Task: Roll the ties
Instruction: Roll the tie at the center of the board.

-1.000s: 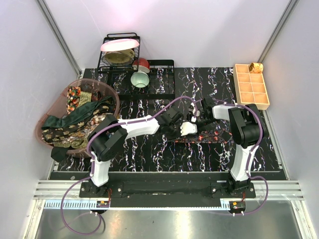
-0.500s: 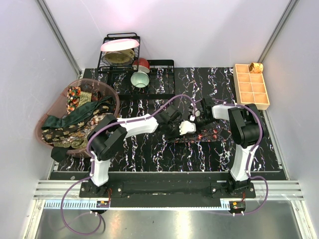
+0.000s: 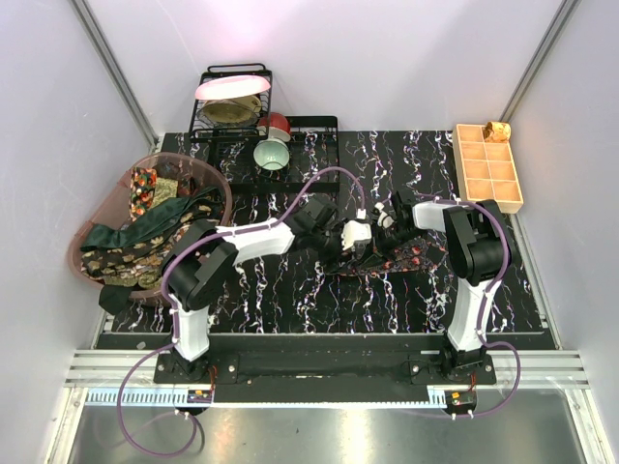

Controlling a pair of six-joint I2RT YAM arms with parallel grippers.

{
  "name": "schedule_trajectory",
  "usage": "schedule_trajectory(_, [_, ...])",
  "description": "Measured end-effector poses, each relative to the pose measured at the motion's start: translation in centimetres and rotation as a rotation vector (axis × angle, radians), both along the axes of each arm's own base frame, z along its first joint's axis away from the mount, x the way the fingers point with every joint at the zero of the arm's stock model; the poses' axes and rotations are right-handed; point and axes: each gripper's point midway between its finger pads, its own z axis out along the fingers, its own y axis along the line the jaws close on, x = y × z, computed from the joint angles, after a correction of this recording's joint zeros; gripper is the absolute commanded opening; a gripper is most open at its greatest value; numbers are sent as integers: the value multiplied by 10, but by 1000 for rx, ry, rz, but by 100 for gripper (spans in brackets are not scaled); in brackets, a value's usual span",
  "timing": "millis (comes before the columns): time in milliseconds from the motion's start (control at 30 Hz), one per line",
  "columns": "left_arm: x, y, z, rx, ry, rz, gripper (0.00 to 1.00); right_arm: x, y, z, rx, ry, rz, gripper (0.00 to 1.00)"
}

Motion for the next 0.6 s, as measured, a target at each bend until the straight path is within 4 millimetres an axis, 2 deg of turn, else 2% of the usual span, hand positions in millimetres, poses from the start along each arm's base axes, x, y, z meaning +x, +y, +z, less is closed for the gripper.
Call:
schedule_trajectory(233, [-9, -4, -11, -89, 49, 20, 71, 0, 0, 0, -10, 17, -4, 0])
schedule_trajectory(600, [-6, -1, -7, -277, 131, 82, 72, 0, -1, -1, -21, 33, -6, 0])
